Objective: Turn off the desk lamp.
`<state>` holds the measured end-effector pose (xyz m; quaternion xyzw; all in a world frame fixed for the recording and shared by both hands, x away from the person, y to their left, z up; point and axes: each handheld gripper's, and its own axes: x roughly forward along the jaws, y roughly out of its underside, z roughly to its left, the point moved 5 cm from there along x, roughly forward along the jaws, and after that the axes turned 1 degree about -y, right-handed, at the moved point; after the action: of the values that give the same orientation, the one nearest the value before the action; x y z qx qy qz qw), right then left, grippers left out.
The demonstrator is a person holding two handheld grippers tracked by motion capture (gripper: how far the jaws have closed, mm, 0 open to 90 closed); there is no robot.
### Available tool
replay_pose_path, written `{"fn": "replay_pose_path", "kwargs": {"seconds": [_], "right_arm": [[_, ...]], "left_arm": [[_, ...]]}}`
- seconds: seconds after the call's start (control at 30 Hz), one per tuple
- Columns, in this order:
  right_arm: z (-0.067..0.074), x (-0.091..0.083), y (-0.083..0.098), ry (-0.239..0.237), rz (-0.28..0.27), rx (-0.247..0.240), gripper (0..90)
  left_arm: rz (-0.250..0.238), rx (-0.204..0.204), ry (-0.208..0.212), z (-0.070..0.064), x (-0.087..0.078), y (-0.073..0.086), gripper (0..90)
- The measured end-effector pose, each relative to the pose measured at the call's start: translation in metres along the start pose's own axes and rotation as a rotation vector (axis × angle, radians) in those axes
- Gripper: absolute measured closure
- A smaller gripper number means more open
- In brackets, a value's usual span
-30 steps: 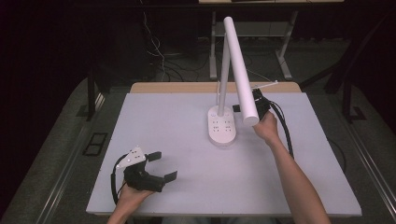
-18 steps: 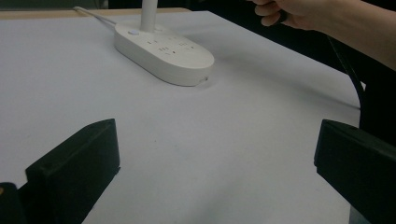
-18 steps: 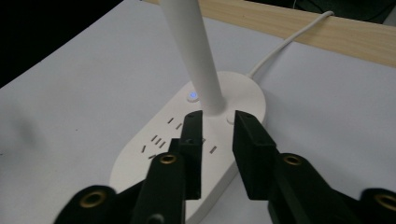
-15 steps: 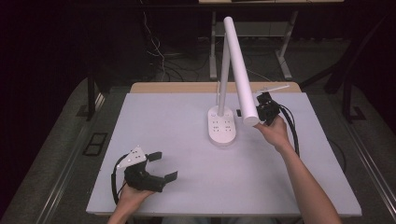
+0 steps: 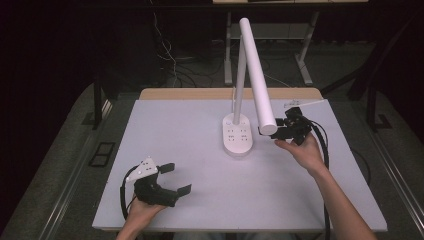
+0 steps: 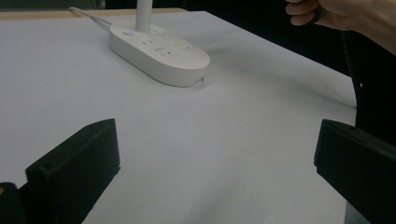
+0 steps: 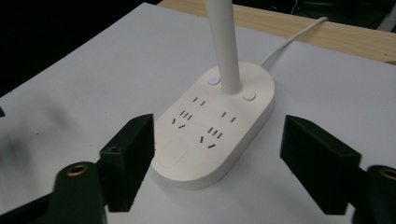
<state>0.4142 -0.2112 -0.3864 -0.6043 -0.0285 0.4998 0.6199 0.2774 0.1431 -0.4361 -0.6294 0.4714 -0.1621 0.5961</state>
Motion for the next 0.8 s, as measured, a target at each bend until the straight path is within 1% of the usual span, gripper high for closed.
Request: {"fn": "replay_pose_path", "kwargs": {"seconds": [0.1, 0.17, 0.23, 0.3, 0.5, 0.67, 0.73, 0.8], "right_arm": [[0.005, -0.007, 0.002, -0.014, -0.002, -0.001, 12.6], [0.008, -0.011, 0.005, -0.017, 0.006, -0.01, 10.5], [0.01, -0.015, 0.009, -0.013, 0.014, -0.003, 0.9], [0.013, -0.02, 0.013, -0.03, 0.01, -0.004, 0.6], [0.021, -0.032, 0.027, -0.03, 0.005, -0.016, 0.6], [0.026, -0.04, 0.041, -0.032, -0.008, -0.005, 0.7], [0.03, -0.045, 0.051, -0.044, -0.015, 0.002, 0.7], [0.031, -0.047, 0.054, -0.043, -0.016, -0.002, 0.7]], "left_arm": [[-0.001, 0.0, 0.001, -0.001, 0.0, 0.0, 0.0], [-0.001, 0.001, 0.001, -0.001, 0.0, 0.0, 0.0], [-0.002, 0.001, 0.001, -0.001, 0.0, 0.0, 0.0], [-0.002, 0.001, 0.001, -0.001, 0.0, 0.0, 0.0], [-0.004, 0.0, 0.0, -0.001, 0.0, 0.0, 0.0], [-0.004, -0.001, -0.001, -0.002, 0.0, 0.0, 0.0], [-0.005, -0.001, -0.002, -0.002, -0.001, 0.0, 0.0], [-0.003, 0.001, -0.001, -0.002, -0.001, 0.0, 0.0]]}}
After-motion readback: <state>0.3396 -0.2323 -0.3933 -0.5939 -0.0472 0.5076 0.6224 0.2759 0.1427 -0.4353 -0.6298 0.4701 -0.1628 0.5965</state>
